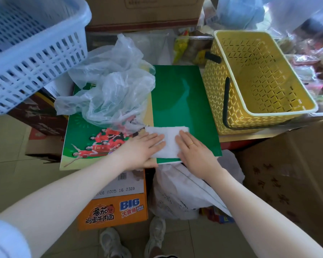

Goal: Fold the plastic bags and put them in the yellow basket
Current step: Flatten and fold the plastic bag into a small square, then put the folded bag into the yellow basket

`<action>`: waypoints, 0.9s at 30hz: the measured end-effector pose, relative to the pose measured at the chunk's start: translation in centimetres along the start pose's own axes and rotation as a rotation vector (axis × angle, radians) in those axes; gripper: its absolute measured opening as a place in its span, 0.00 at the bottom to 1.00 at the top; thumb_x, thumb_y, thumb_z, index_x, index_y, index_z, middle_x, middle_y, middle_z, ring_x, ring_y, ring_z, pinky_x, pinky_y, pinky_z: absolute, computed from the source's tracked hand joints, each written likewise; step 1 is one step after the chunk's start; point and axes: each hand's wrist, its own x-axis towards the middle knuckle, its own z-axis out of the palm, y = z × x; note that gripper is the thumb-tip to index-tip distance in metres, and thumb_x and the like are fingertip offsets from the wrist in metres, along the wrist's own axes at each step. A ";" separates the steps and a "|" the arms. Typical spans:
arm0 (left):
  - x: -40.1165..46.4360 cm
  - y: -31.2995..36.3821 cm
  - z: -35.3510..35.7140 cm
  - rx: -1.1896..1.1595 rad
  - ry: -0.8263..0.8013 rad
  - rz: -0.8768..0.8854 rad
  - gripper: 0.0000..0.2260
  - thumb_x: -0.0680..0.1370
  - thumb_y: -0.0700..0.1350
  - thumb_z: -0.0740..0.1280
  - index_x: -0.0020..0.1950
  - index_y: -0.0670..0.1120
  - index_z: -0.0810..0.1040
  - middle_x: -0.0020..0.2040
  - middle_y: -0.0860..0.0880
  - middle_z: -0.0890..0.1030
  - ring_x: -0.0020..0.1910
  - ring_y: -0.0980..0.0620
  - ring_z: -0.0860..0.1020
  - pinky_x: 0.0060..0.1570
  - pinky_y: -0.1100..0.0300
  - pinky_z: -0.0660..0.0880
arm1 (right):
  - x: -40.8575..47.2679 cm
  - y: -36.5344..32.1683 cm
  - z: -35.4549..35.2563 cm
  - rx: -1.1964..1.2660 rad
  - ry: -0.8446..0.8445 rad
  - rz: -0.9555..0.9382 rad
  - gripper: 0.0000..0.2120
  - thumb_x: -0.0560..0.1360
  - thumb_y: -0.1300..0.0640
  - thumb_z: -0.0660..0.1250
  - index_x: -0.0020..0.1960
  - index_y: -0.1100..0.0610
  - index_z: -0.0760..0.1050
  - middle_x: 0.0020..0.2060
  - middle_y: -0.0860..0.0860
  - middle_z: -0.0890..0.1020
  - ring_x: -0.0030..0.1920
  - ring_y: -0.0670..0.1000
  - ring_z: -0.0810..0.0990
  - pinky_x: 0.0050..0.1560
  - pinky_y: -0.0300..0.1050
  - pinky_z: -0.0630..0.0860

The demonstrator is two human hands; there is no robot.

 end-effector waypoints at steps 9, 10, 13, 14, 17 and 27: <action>-3.5 2.9 -0.1 -0.301 0.424 0.056 0.10 0.75 0.42 0.59 0.47 0.46 0.81 0.38 0.49 0.83 0.35 0.50 0.82 0.30 0.59 0.78 | -3.4 -1.7 -0.2 -0.014 0.270 -0.140 0.20 0.65 0.50 0.75 0.53 0.57 0.76 0.53 0.54 0.81 0.55 0.56 0.79 0.60 0.52 0.73; -3.5 3.0 -1.4 -0.372 0.469 0.029 0.11 0.78 0.46 0.58 0.46 0.46 0.80 0.35 0.50 0.82 0.31 0.51 0.80 0.27 0.61 0.76 | -3.4 -2.0 -1.1 0.103 0.323 -0.155 0.15 0.68 0.51 0.72 0.51 0.56 0.75 0.50 0.52 0.81 0.52 0.55 0.79 0.57 0.50 0.73; -2.9 3.6 -6.4 -0.443 0.659 -0.030 0.14 0.81 0.53 0.55 0.47 0.47 0.76 0.30 0.53 0.78 0.27 0.56 0.75 0.26 0.65 0.69 | -3.7 -2.2 -5.7 0.423 0.471 -0.074 0.05 0.75 0.53 0.61 0.47 0.55 0.72 0.37 0.50 0.81 0.38 0.50 0.77 0.37 0.40 0.68; -2.5 3.7 -8.1 -0.416 0.723 -0.057 0.12 0.80 0.53 0.57 0.48 0.47 0.75 0.30 0.53 0.77 0.28 0.57 0.74 0.27 0.66 0.68 | -3.9 -1.7 -7.6 0.468 0.523 -0.016 0.06 0.75 0.53 0.59 0.46 0.55 0.73 0.35 0.50 0.80 0.36 0.50 0.76 0.33 0.42 0.68; -1.3 3.1 -11.8 -0.359 0.849 -0.213 0.09 0.76 0.49 0.61 0.51 0.46 0.75 0.36 0.53 0.79 0.33 0.57 0.75 0.32 0.64 0.70 | -4.3 0.9 -13.1 0.577 0.679 0.165 0.10 0.76 0.53 0.60 0.46 0.59 0.74 0.32 0.51 0.77 0.30 0.53 0.72 0.29 0.45 0.68; 5.5 4.1 -13.3 -0.418 0.635 -0.342 0.14 0.74 0.50 0.56 0.46 0.46 0.79 0.39 0.51 0.82 0.34 0.48 0.79 0.29 0.56 0.75 | 2.7 15.4 -17.2 0.664 0.494 0.763 0.07 0.79 0.59 0.56 0.45 0.60 0.69 0.40 0.55 0.74 0.39 0.55 0.69 0.36 0.45 0.59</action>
